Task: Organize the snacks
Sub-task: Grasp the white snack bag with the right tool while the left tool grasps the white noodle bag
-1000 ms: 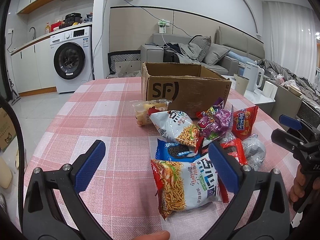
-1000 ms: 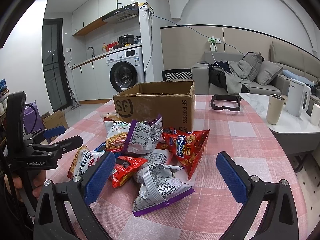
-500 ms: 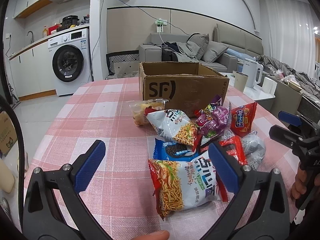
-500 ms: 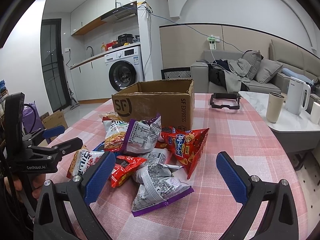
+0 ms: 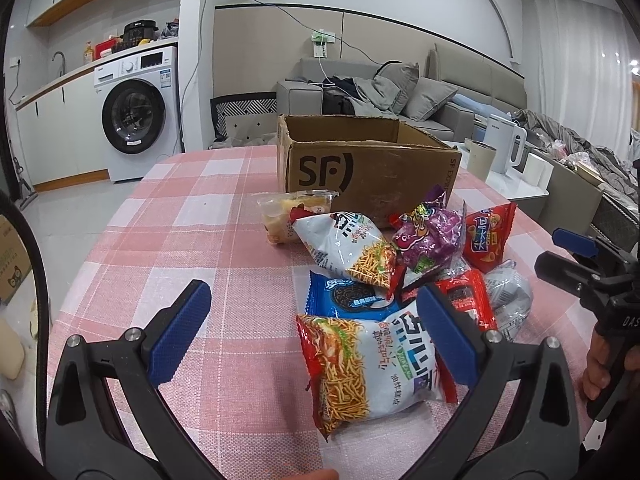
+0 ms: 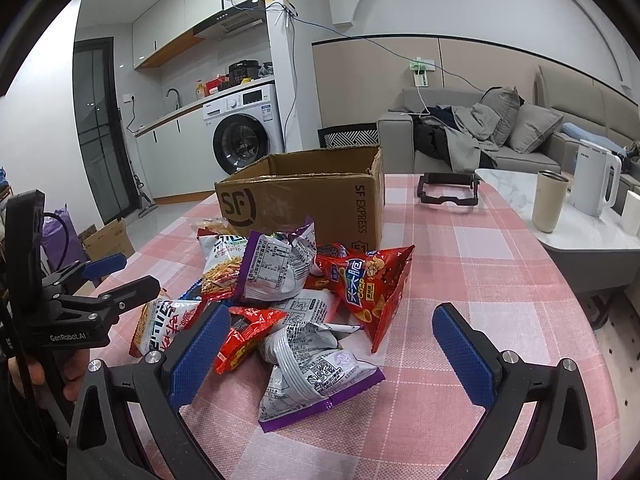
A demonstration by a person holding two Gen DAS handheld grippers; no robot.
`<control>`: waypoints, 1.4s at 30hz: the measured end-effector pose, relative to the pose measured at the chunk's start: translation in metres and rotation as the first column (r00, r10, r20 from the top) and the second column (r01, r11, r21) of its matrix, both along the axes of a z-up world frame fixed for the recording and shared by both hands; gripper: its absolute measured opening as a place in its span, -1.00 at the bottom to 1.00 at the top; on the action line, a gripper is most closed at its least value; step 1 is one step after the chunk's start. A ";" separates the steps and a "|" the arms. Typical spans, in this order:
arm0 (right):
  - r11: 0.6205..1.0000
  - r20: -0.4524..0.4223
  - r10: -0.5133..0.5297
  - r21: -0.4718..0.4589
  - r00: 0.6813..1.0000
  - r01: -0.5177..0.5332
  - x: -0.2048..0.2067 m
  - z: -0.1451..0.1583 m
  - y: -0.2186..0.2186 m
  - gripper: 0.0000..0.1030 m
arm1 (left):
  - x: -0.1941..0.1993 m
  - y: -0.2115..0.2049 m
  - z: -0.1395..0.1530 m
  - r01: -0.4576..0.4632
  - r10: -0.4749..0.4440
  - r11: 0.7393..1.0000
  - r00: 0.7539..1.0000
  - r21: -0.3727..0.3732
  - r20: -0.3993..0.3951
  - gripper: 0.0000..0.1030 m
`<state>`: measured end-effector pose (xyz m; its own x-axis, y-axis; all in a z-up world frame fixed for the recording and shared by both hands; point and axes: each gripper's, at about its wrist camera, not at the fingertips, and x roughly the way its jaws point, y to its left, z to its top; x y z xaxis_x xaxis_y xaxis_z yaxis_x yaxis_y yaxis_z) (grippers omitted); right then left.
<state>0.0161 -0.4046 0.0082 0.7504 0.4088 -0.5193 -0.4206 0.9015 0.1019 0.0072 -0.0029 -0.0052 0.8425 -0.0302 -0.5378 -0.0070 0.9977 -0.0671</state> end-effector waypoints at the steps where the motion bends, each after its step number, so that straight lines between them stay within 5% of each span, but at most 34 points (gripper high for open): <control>1: 1.000 -0.006 0.000 0.002 1.000 0.000 0.001 -0.001 0.000 1.00 | 0.001 0.000 -0.001 0.009 -0.010 1.000 1.000 -0.007 -0.014 0.99; 17: 0.994 -0.214 0.038 -0.090 0.976 -0.059 0.027 -0.023 0.010 1.00 | 0.005 -0.018 -0.016 0.097 -0.099 0.995 0.982 -0.015 -0.160 0.99; 28: 0.995 -0.308 0.047 -0.071 0.950 -0.073 0.042 -0.041 0.016 0.98 | 0.018 -0.017 -0.027 0.099 -0.119 0.991 0.964 -0.094 -0.236 0.99; 34: 0.994 -0.340 0.055 -0.067 0.939 -0.082 0.049 -0.046 0.020 0.79 | 0.020 -0.020 -0.029 0.126 -0.155 0.984 0.956 -0.127 -0.250 0.97; 42: 0.993 -0.360 0.073 -0.059 0.930 -0.101 0.051 -0.050 0.025 0.55 | 0.026 -0.029 -0.038 0.150 -0.190 0.977 0.938 -0.155 -0.290 0.63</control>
